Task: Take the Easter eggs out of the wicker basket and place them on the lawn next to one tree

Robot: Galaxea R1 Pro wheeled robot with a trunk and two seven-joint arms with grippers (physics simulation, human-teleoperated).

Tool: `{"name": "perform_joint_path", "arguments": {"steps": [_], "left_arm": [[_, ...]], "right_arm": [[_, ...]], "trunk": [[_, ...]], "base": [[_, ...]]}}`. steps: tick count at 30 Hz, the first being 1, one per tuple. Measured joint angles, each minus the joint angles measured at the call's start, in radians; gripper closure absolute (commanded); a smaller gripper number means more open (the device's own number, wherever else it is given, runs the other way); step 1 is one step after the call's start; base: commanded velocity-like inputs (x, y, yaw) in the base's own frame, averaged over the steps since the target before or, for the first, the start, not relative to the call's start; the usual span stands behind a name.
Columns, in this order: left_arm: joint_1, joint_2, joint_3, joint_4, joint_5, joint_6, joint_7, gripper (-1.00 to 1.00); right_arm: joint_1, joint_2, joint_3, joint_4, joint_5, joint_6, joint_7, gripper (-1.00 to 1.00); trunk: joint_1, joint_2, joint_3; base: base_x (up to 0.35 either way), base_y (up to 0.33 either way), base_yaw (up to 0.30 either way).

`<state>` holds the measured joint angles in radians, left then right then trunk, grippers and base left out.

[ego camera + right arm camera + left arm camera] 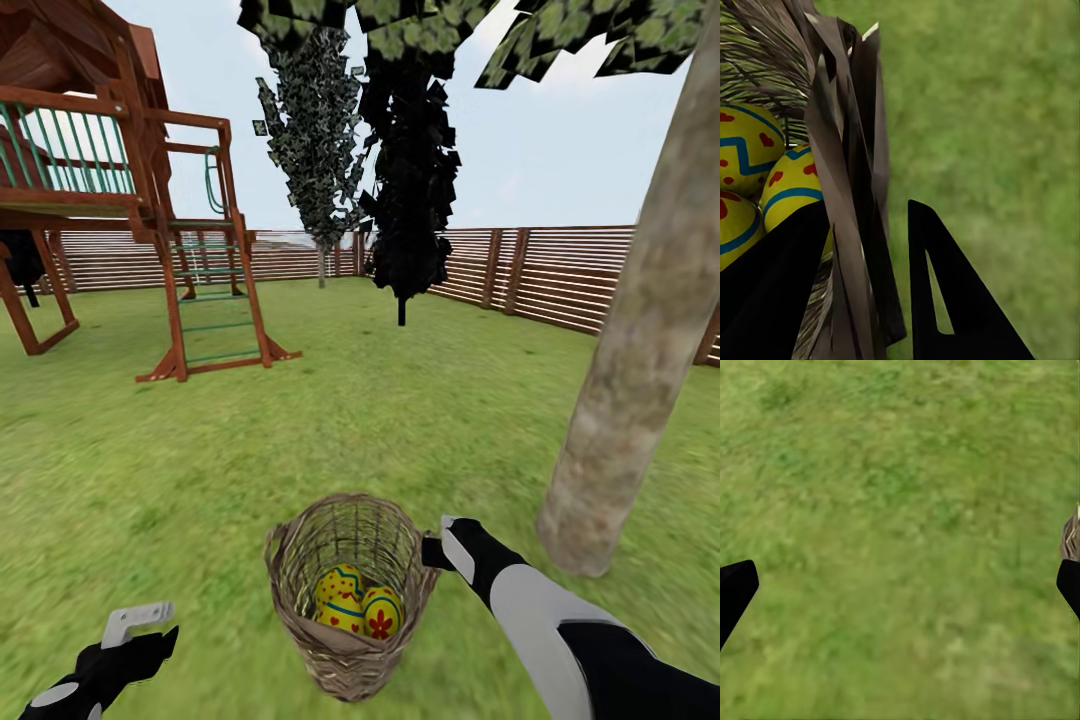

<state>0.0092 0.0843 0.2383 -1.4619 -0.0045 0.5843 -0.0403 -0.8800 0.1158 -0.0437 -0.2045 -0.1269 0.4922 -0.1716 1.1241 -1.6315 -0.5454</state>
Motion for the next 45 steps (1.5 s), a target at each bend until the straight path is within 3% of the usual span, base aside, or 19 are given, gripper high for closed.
{"name": "perform_joint_path", "arguments": {"steps": [8,16,45], "left_arm": [[0.0,0.0,0.0,0.0,0.001,0.0,0.0,-1.0],[0.0,-0.003,0.002,-0.001,0.003,-0.005,0.001,-1.0],[0.002,0.0,0.0,-0.003,0.003,-0.018,-0.003,-1.0]], "right_arm": [[0.0,0.002,-0.001,0.0,0.0,0.0,0.0,1.0],[0.0,0.002,0.0,0.0,0.001,0.0,0.0,1.0],[0.0,0.003,-0.001,-0.006,0.0,0.0,0.0,1.0]], "trunk": [[0.0,0.0,0.0],[0.001,0.0,0.0],[0.112,-0.203,-0.091]], "base": [[0.307,0.0,0.0],[0.029,0.0,0.0],[0.0,0.0,0.0]]}}
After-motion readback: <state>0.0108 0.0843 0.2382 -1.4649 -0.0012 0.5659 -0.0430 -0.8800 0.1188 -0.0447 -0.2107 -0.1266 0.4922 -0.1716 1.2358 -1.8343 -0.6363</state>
